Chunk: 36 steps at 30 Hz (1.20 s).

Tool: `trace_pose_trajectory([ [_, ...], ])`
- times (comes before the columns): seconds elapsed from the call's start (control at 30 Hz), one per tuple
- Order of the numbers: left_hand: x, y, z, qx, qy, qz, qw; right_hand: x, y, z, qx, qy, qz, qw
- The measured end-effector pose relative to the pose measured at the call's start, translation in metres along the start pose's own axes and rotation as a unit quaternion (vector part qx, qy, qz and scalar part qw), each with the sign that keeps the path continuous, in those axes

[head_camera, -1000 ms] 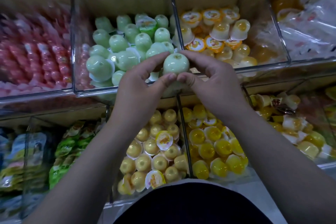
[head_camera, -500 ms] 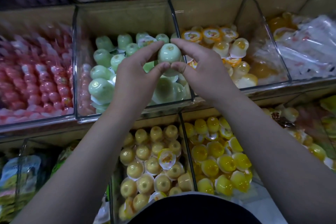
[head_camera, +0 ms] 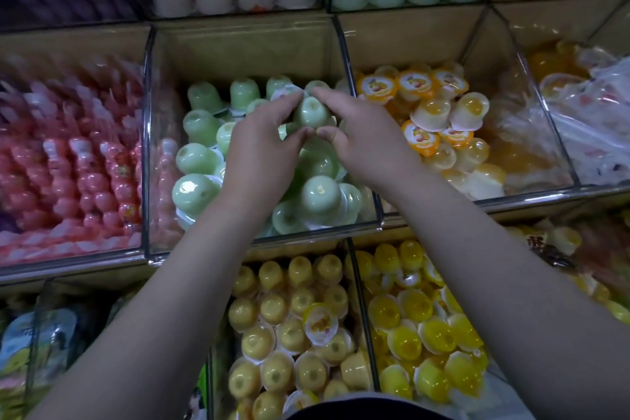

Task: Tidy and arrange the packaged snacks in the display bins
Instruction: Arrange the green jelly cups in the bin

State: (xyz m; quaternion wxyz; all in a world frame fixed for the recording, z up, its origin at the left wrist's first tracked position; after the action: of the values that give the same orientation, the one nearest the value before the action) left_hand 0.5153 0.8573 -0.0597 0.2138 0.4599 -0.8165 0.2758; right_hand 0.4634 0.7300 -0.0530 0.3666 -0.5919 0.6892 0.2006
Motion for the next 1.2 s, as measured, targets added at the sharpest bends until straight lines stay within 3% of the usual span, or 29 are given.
trace_pose_trajectory([
  [0.3, -0.012, -0.010, 0.010, -0.005, -0.024, -0.008, 1.000, 0.008, -0.014, 0.015, 0.044, 0.066, -0.049, 0.996],
  [0.57, -0.013, 0.003, -0.001, -0.062, -0.015, -0.002, 0.998, 0.013, 0.000, 0.015, 0.079, 0.026, -0.105, 0.991],
  [0.67, -0.018, 0.010, -0.002, -0.076, -0.060, 0.017, 0.995, 0.016, 0.018, 0.014, 0.080, 0.025, -0.122, 0.989],
  [0.9, -0.014, 0.020, 0.004, -0.123, -0.233, 0.077, 0.962, 0.014, 0.027, 0.018, -0.034, 0.129, -0.116, 0.984],
  [1.0, -0.015, 0.021, 0.004, -0.112, -0.243, 0.058, 0.962, 0.012, 0.027, 0.017, -0.055, 0.152, -0.077, 0.984],
  [1.2, -0.016, 0.020, 0.004, -0.110, -0.241, 0.049, 0.963, 0.006, 0.025, 0.015, -0.069, 0.205, -0.076, 0.973],
])
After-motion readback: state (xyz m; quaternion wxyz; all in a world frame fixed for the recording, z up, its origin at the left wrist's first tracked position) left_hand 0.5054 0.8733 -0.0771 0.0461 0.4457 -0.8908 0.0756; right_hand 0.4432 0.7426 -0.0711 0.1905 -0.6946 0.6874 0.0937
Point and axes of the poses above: each hand's wrist, its own y-axis away from the middle knuckle, its own z-axis out of the palm, x = y × z, the point moved 3 cm from there along -y, towards the middle knuckle, and after that the axes turned 13 degrees about -y, right-handed, at the moved point
